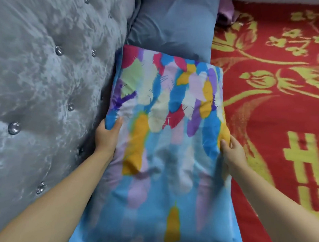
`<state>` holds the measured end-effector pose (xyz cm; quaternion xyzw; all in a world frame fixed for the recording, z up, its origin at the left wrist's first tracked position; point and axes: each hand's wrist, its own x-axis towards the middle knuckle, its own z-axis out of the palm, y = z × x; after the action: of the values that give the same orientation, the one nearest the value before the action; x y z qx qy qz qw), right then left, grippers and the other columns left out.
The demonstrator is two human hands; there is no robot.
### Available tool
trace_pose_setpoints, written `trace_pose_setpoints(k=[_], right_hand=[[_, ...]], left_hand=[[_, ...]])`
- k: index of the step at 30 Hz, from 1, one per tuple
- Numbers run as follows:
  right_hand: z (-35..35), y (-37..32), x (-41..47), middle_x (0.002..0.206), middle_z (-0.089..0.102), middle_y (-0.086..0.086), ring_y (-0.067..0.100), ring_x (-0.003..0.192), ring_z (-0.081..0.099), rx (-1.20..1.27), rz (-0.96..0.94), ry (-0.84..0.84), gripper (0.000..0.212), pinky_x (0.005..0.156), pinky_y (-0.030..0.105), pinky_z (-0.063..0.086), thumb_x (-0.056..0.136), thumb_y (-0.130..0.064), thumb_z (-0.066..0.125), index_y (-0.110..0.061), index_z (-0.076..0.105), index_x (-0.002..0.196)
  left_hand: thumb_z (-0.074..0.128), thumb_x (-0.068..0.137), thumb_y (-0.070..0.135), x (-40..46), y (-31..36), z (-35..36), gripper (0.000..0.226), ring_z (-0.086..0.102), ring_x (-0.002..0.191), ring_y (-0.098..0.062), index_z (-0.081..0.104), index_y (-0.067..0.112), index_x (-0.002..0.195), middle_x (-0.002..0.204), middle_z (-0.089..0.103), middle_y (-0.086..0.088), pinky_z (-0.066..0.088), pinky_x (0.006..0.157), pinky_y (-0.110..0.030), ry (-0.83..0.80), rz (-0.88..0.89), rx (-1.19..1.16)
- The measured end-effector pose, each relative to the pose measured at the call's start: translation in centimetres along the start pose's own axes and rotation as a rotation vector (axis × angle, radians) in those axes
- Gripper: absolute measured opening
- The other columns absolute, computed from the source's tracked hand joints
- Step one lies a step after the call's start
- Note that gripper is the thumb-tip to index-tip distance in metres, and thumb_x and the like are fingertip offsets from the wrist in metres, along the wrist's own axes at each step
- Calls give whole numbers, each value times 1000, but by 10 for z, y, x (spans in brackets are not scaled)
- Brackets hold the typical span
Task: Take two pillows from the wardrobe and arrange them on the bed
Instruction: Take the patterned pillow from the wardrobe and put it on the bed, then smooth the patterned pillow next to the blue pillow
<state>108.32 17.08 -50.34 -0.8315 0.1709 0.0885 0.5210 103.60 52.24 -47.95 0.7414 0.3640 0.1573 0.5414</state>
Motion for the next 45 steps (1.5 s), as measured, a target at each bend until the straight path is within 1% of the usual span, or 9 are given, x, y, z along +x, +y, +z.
trace_pose_setpoints(k=[4,6,9,11,14,20,26,37,45], right_hand=[[5,-25,33,71,57,2,12,55,46,-289,53,-247,14,50,26,36,91,-11,52,-18,60,84],[4,-17,20,72,59,2,11,55,50,-492,161,-461,14,49,25,39,93,-22,57,-18,58,107],[-3,11,-11,124,58,11,29,88,61,-545,360,-572,78,60,34,51,93,-44,56,-31,8,153],[-5,30,-30,149,40,6,36,117,53,-474,423,-542,89,70,42,52,91,-53,54,-37,-8,153],[-9,44,-45,151,40,6,34,128,49,-489,380,-526,94,90,37,46,89,-55,56,-32,-9,154],[1,49,-51,146,48,5,31,128,51,-578,301,-613,94,95,32,43,87,-55,57,-29,-2,155],[9,38,-53,139,46,23,40,122,52,-835,205,-555,88,94,40,45,91,-53,52,-20,2,155],[-7,-138,-88,155,26,7,29,140,29,-1080,-444,-360,62,104,48,36,96,-43,47,-23,23,150],[-78,-207,-105,149,35,6,27,137,34,-1147,-650,-238,49,104,47,37,97,-33,47,-21,34,143]], left_hand=[[57,88,25,31,-8,5,30,58,100,-29,57,17,117,109,64,-12,47,88,-36,-161,-145,294],[58,87,30,23,-24,8,58,48,123,-38,39,17,141,137,48,-22,39,104,-42,-243,-192,599],[59,83,47,-21,-54,3,80,42,127,-42,21,17,147,143,39,-25,38,103,-48,-188,-284,717],[61,78,58,-51,-76,-8,88,46,122,-46,25,10,143,136,44,-31,41,100,-50,-118,-449,690],[63,72,64,-69,-88,-24,93,49,119,-47,32,2,134,131,47,-35,43,98,-48,-169,-540,700],[63,69,67,-58,-82,-42,84,52,114,-46,41,6,123,125,53,-32,44,91,-48,-108,-349,827],[64,80,48,-71,-69,-31,83,38,126,-45,27,5,140,137,38,-29,36,100,-50,-80,-338,866],[57,88,35,-97,110,-6,55,45,122,-35,42,8,133,135,44,-17,40,96,-44,-310,419,848],[50,91,40,-140,205,-9,55,46,123,-28,40,11,137,135,47,-11,37,98,-42,-223,552,844]])
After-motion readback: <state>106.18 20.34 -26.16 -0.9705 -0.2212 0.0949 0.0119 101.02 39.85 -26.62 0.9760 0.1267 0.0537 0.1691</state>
